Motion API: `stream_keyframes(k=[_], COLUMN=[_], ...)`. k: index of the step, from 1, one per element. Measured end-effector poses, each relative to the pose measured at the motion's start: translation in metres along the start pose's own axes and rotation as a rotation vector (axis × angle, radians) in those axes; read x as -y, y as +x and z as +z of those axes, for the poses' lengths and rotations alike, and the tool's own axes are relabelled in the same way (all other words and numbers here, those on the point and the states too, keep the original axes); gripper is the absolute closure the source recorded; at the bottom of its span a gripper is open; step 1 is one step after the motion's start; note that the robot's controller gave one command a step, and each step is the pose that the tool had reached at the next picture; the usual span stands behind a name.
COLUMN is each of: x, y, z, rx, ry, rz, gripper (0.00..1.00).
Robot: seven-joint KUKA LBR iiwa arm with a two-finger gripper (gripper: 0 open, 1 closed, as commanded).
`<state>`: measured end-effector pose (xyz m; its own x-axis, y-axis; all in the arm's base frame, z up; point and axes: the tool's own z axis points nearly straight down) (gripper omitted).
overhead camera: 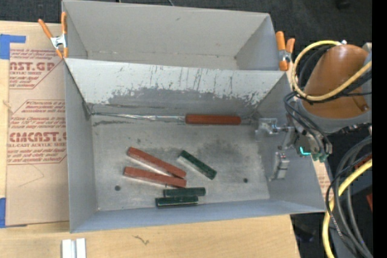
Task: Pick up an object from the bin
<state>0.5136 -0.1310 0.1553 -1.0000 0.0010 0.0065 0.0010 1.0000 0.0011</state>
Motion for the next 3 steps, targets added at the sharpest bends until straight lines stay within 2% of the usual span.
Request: stream_keyframes(k=[1, 2, 3], x=[-0.084, -0.146, -0.148], y=[-0.009, -0.014, 0.014], z=[0.09, 0.055, 0.057], rx=[0.0, 0.008, 0.004], ry=[-0.004, -0.003, -0.001], rz=[0.078, 0.313, 0.601], gripper=[0.0, 0.0, 0.0])
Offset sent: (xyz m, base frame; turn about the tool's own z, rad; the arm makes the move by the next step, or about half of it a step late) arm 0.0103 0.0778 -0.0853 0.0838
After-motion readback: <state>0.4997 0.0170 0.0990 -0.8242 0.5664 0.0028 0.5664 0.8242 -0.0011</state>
